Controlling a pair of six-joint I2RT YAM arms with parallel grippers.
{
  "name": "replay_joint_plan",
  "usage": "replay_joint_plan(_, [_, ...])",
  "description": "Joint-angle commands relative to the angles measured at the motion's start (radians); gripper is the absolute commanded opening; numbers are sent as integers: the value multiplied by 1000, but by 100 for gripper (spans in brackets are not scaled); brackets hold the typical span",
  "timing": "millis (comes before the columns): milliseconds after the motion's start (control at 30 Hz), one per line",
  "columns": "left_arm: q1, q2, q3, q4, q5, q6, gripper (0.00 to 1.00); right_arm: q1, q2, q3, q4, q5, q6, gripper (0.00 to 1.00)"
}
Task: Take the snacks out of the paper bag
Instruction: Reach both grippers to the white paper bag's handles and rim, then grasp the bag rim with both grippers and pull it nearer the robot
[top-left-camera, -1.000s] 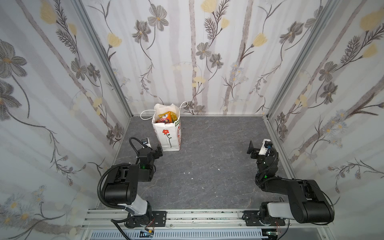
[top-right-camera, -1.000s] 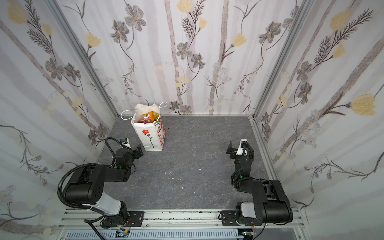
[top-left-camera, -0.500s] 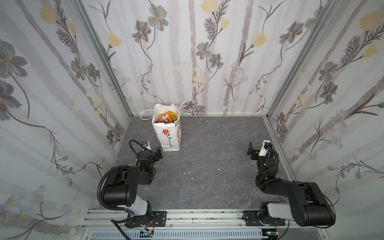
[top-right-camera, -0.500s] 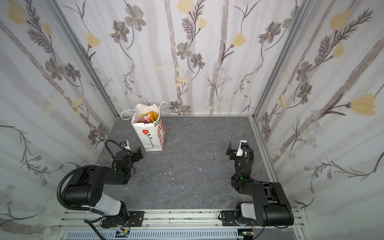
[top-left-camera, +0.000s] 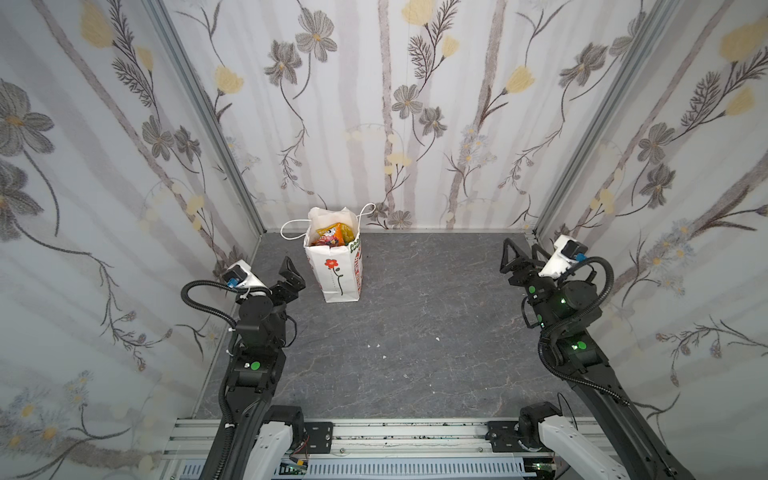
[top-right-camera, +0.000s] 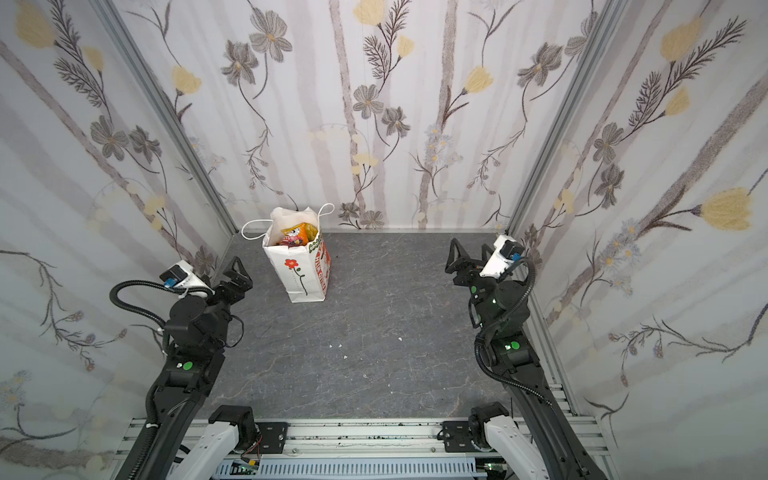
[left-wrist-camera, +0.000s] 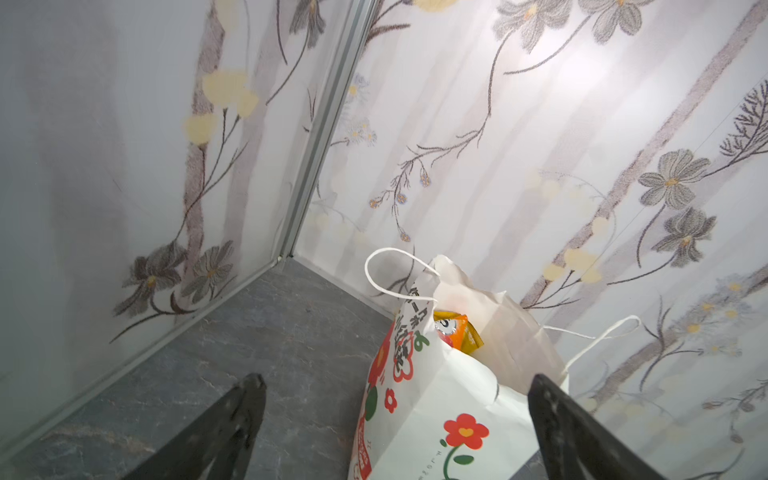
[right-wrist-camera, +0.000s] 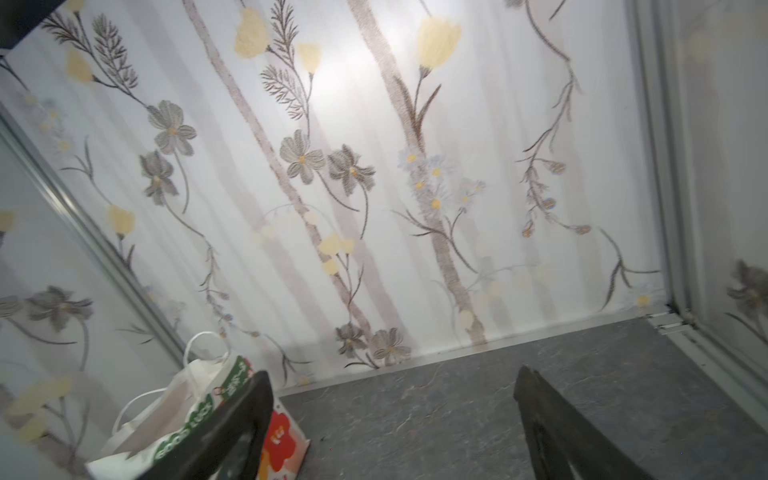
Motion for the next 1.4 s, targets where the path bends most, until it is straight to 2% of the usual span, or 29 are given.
replay_joint_plan(0, [-5,127,211,-430,216,-167,100,146,95,164,-338,-22,87,90])
replay_joint_plan(67, [-10,270,367,-549,304,-151,100,247,205,302,-425,18,85,91])
replay_joint_plan(133, [-13,401,506,-632,321,-108,100,317,309,409,-471,20,85,91])
replay_joint_plan(233, [-10,597,701,-723,293,-27,97,383,467,531,-483,25,86,90])
replay_joint_plan(300, [-3,730,886,-814,256,29,96,410,581,626,-497,35,102,90])
replay_joint_plan(433, [15,959,1134,-931,215,145,85,475,813,847,-548,115,148,88])
replay_joint_plan(600, [28,1213,1452,-1140,202,281,75,507,1097,1168,-639,113,180,89])
replay_joint_plan(700, [34,1279,1515,-1178,201,306,72,507,1255,1331,-663,125,188,87])
replay_joint_plan(833, [44,1289,1497,-1143,211,332,70,506,1402,1502,-670,140,202,87])
replay_joint_plan(933, [61,1307,1488,-1123,246,350,70,503,1455,1539,-616,111,228,83])
replay_joint_plan(1133, [85,1365,1527,-1117,293,372,69,468,1554,1593,-554,-12,336,67])
replay_joint_plan(1233, [93,1390,1562,-1136,320,369,62,462,1579,1618,-542,-55,363,56])
replay_joint_plan(1367, [94,1396,1565,-1139,362,356,42,461,1577,1618,-547,-73,376,40])
